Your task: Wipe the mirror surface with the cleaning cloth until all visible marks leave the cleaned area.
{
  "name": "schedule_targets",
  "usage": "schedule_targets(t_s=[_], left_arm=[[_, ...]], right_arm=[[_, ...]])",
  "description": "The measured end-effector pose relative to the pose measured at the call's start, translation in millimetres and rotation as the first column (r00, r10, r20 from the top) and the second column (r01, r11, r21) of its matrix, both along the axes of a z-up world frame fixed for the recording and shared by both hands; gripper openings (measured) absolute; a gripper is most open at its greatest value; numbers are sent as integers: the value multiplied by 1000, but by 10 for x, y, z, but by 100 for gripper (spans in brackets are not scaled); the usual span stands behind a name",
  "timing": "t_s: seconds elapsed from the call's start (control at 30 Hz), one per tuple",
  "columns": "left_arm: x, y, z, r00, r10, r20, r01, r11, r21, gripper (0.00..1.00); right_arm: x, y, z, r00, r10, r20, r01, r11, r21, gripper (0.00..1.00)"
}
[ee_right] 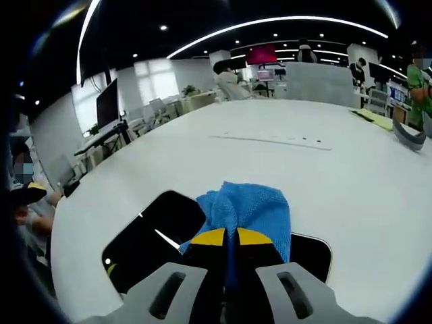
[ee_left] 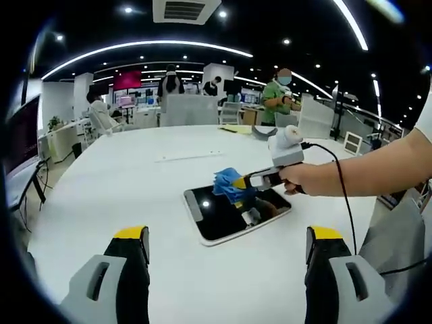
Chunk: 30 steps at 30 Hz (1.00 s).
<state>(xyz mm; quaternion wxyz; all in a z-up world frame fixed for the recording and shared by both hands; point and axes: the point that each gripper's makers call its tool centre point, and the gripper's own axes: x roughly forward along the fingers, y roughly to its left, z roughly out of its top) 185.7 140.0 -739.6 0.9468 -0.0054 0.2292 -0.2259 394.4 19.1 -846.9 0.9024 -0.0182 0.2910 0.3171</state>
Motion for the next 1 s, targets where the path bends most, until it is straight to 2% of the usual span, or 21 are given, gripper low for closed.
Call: schedule_targets(t_s=[0.4,1.0], left_arm=[[3,1,3,1000,1,0,-1,1000,1,97],[-14,-43,29,1000,-9,11,9,1000,-3,97]], right_arm=[[-61,32,15,1000,13,2,-13,1000,1,0],[-494,123,58,998,63,-1,-63,998,13,0]])
